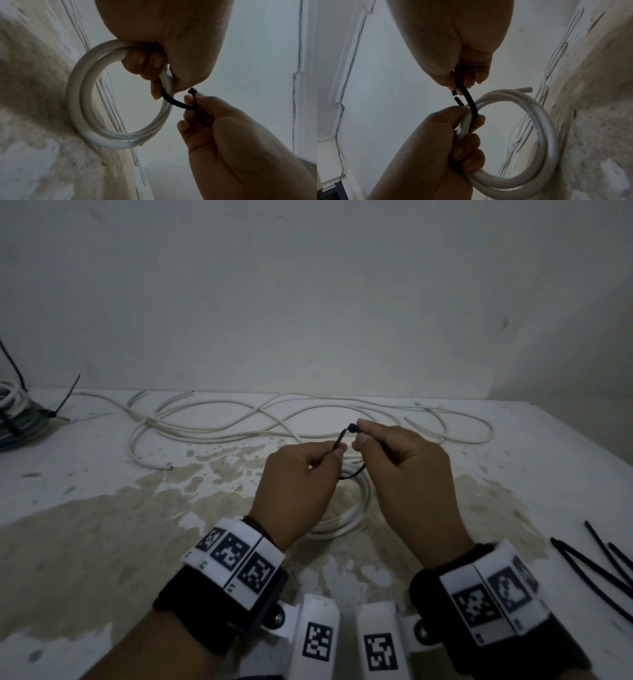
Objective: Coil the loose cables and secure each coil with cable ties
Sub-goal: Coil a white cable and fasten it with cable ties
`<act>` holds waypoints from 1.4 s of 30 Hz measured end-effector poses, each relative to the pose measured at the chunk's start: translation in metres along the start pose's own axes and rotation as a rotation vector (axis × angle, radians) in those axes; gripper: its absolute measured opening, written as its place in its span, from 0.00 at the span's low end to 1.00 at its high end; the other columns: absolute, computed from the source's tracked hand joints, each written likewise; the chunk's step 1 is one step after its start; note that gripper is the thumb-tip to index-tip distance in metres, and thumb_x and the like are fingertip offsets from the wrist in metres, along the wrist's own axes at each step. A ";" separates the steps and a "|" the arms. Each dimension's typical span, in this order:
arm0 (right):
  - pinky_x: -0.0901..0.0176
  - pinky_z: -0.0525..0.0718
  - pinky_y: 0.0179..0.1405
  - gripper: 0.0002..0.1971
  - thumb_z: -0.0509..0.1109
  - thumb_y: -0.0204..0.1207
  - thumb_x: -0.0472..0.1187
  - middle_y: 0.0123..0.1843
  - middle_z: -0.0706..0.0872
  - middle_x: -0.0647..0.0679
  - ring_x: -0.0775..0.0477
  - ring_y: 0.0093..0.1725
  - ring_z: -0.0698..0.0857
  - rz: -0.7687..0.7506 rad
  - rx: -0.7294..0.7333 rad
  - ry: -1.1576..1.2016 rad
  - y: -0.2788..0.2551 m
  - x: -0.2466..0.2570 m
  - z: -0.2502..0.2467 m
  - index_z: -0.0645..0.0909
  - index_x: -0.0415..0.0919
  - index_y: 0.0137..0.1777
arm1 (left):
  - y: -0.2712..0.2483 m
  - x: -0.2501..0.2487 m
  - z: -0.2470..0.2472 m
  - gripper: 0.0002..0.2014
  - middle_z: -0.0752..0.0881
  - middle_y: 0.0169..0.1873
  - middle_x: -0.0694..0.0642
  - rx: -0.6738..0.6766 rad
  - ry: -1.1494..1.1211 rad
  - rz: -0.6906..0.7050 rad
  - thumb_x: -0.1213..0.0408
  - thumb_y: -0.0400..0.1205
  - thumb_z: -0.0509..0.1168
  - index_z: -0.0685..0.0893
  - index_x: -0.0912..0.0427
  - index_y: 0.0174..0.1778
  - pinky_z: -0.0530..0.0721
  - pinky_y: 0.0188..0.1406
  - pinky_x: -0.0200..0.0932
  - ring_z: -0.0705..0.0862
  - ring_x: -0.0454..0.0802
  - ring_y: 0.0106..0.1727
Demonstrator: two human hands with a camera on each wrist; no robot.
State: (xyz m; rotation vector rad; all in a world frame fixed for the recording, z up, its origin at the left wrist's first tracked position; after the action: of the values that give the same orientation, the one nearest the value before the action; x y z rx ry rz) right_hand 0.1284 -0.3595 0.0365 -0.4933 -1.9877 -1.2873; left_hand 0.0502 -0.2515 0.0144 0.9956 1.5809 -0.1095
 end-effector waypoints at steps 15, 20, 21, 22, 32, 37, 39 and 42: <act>0.78 0.77 0.42 0.09 0.70 0.77 0.34 0.41 0.85 0.64 0.62 0.43 0.84 -0.023 0.052 -0.008 0.000 0.000 0.001 0.88 0.44 0.53 | -0.002 -0.002 -0.001 0.12 0.89 0.30 0.55 0.038 0.057 0.007 0.62 0.83 0.63 0.91 0.57 0.41 0.81 0.42 0.53 0.87 0.52 0.35; 0.75 0.79 0.39 0.06 0.72 0.75 0.36 0.39 0.87 0.63 0.61 0.41 0.86 0.014 0.107 -0.006 0.002 0.001 -0.004 0.90 0.45 0.46 | -0.004 -0.003 0.003 0.11 0.89 0.31 0.52 0.056 0.089 0.033 0.61 0.84 0.62 0.91 0.53 0.47 0.81 0.40 0.52 0.86 0.50 0.34; 0.76 0.79 0.39 0.06 0.72 0.75 0.36 0.38 0.88 0.61 0.63 0.40 0.86 0.040 0.119 0.018 0.003 0.000 -0.005 0.90 0.45 0.45 | -0.005 -0.004 0.004 0.12 0.89 0.31 0.51 0.060 0.093 0.042 0.59 0.83 0.61 0.91 0.52 0.47 0.81 0.40 0.52 0.86 0.49 0.35; 0.76 0.79 0.36 0.05 0.71 0.75 0.36 0.36 0.89 0.57 0.63 0.37 0.86 0.082 0.134 0.060 0.004 -0.001 -0.006 0.89 0.45 0.45 | -0.006 -0.005 0.004 0.13 0.90 0.33 0.51 0.063 0.096 0.052 0.57 0.82 0.60 0.91 0.51 0.48 0.82 0.40 0.52 0.87 0.47 0.36; 0.67 0.78 0.24 0.04 0.72 0.76 0.37 0.31 0.88 0.56 0.59 0.28 0.84 0.233 0.094 0.217 0.002 -0.001 -0.005 0.88 0.45 0.44 | -0.003 -0.001 0.002 0.09 0.88 0.37 0.43 -0.003 0.161 0.013 0.58 0.82 0.64 0.89 0.53 0.41 0.73 0.41 0.21 0.84 0.35 0.43; 0.67 0.79 0.27 0.06 0.71 0.76 0.41 0.29 0.86 0.55 0.60 0.27 0.83 0.170 0.083 0.130 -0.001 0.004 -0.005 0.88 0.42 0.43 | -0.002 -0.003 0.000 0.09 0.89 0.37 0.41 0.000 0.105 0.024 0.61 0.81 0.65 0.91 0.52 0.42 0.75 0.45 0.21 0.85 0.32 0.44; 0.66 0.79 0.28 0.05 0.71 0.76 0.41 0.28 0.85 0.53 0.60 0.25 0.81 0.172 0.095 0.081 0.000 0.003 -0.004 0.87 0.42 0.39 | -0.004 -0.005 0.001 0.09 0.89 0.36 0.41 0.000 0.109 0.076 0.62 0.81 0.66 0.92 0.52 0.42 0.74 0.43 0.20 0.85 0.32 0.44; 0.57 0.79 0.28 0.10 0.71 0.75 0.40 0.27 0.85 0.41 0.52 0.25 0.79 0.225 0.185 0.044 0.000 -0.003 -0.002 0.84 0.38 0.33 | -0.007 -0.008 0.003 0.10 0.88 0.32 0.43 -0.007 0.149 0.194 0.63 0.80 0.65 0.92 0.53 0.40 0.77 0.38 0.28 0.84 0.37 0.39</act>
State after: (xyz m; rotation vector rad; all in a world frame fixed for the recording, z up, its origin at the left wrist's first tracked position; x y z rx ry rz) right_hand 0.1313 -0.3606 0.0347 -0.5745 -1.9303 -0.9594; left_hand 0.0476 -0.2615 0.0175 1.1681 1.6075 0.1066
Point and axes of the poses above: each hand's wrist, its own y-axis towards the middle knuckle, its own z-axis out of the palm, x = y × z, the point moved 3 cm from there along y, towards the middle knuckle
